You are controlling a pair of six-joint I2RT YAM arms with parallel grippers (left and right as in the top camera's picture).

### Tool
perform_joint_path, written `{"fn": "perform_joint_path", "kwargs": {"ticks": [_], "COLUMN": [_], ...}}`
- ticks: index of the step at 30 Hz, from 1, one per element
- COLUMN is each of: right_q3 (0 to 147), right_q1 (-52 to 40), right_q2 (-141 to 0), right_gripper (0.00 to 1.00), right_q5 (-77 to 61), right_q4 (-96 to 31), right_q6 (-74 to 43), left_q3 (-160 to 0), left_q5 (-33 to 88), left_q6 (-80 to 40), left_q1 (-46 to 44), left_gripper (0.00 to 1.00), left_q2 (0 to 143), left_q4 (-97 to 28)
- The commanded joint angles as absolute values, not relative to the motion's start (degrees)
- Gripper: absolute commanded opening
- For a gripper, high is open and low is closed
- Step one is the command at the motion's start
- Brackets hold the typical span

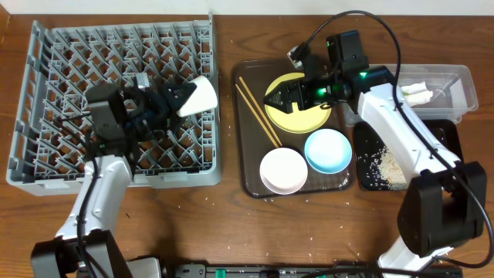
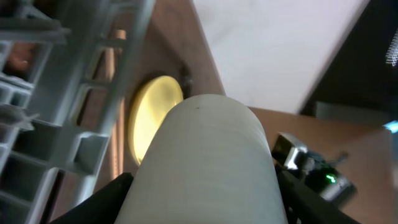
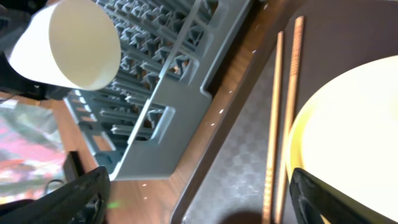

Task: Sort waste into correct bins and load items into the dishwasher
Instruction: 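Lower the cup upside down into the dish rack with the left gripper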

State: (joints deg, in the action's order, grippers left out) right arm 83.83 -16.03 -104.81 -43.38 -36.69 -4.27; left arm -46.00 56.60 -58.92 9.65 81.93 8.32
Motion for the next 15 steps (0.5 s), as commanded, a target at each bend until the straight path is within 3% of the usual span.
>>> {"fn": "perform_joint_path", "kwargs": {"ticks": [1, 8, 15], "right_q3": [83.9, 83.9, 83.9], "right_q1": [-16.1, -16.2, -16.1], "right_q2": [-103.2, -103.2, -103.2], "right_gripper": [0.94, 0.99, 0.99], "right_q5": [-40.7, -37.5, -37.5], "right_q4": [-36.9, -37.8, -38.5], "right_q6": [-2.0, -2.0, -0.3], "left_q3": [-53.1, -62.8, -63.7], "left_q5": [51.0, 38.4, 17.4], "left_q6": [-47.1, -32.8, -30.4], "left_q1": [9.8, 8.7, 1.3], "left_gripper": [0.33, 0.33, 0.33], "left_q2": [80.4, 75.0, 70.0], "left_q4": [-2.1, -31.3, -50.2]}}
